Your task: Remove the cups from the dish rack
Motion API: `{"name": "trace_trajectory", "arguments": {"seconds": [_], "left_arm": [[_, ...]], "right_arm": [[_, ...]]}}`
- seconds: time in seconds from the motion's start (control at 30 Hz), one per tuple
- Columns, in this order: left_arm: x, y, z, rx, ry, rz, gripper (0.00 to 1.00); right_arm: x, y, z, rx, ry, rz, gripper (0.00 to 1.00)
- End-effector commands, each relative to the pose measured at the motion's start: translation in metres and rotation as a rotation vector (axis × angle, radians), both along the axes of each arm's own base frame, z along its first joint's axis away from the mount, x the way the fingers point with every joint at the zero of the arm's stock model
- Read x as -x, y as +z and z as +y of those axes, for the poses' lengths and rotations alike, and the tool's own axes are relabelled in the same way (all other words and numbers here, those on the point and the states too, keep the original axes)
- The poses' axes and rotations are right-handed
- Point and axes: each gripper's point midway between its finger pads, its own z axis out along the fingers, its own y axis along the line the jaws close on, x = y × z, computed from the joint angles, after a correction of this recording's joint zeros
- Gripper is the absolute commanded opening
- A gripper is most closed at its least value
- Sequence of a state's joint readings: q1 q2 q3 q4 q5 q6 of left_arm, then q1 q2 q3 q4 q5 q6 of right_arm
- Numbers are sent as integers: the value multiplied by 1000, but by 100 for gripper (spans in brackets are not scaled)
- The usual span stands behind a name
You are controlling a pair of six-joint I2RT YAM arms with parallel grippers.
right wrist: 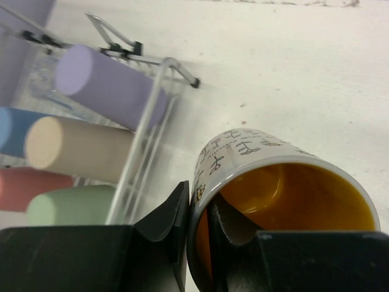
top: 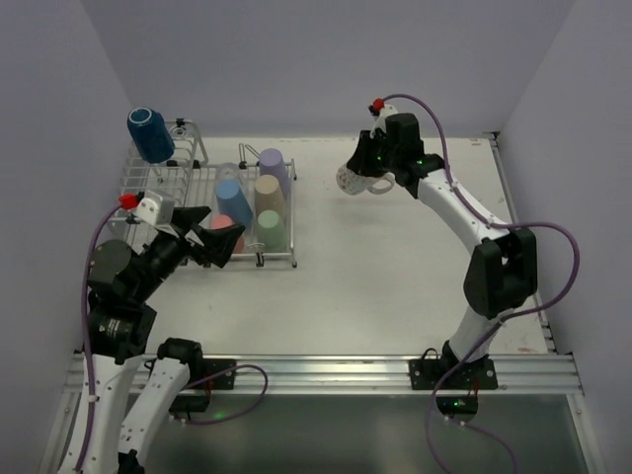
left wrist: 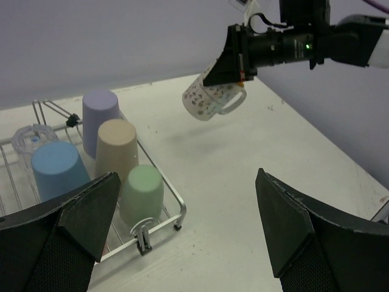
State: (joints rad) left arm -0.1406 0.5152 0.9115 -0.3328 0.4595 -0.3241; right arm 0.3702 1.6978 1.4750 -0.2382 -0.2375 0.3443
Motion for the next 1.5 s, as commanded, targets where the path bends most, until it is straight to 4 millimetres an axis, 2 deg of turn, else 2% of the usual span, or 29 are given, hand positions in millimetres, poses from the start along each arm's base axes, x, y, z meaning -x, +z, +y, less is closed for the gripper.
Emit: {"name": "trace_trajectory", "arguments": {"seconds": [0.0, 0.03, 0.07, 0.1, 0.13, 0.17, 0.2, 0.27, 0.3, 0.37, 0.57, 0.8, 1.0, 1.2, 1.23, 1.33, 1.4, 1.47], "left_arm": [[-1, -16, 2, -68, 27, -13, 100], [-2, -17, 3, -71, 36, -18, 100], [-3, -19, 4, -70, 42, -21, 100], [-1, -18, 4, -68, 43, -30, 100], [-3, -19, 5, -67, 55, -31, 100], [-4, -18, 6, -62, 63, -38, 100], [-6, -21, 6, -59, 67, -30, 100], [-9, -20, 4, -44, 67, -39, 100], [-12, -27, 2, -46, 65, -25, 100], [-18, -33, -1, -46, 57, -16, 100], [-26, -44, -5, -62, 54, -1, 100], [-34, -49, -3, -70, 78, 16, 100], [-46, -48, 14, -69, 193, 57, 100], [-49, -43, 15, -48, 208, 70, 100], [-50, -43, 15, -46, 214, 73, 100], [-55, -36, 21, -33, 254, 80, 100], [-58, -30, 24, -23, 280, 80, 100], [-62, -17, 29, -13, 315, 72, 100]], "right_arm": [[-38, 45, -8, 123, -34, -164, 0], [-41, 33, -10, 171, -28, -139, 0], [-52, 15, -14, 216, -48, -111, 0], [-59, 20, -13, 231, -57, -125, 0], [-62, 13, -16, 268, -56, -106, 0], [-70, -5, -18, 304, -65, -78, 0], [-75, 1, -15, 313, -67, -92, 0], [-82, -24, -15, 381, -56, -54, 0], [-86, -21, -13, 418, -61, -68, 0], [-98, -32, -12, 460, -72, -65, 0], [-104, -61, -8, 529, -61, -28, 0], [-107, -80, -3, 560, -56, -30, 0], [-103, -79, 0, 540, -44, -32, 0], [-97, -88, 2, 540, -10, -15, 1], [-97, -88, 2, 540, -8, -15, 3], [-96, -88, 3, 540, 0, -15, 19], [-96, -81, 4, 533, -1, -29, 28], [-95, -72, 2, 527, -10, -42, 45]]}}
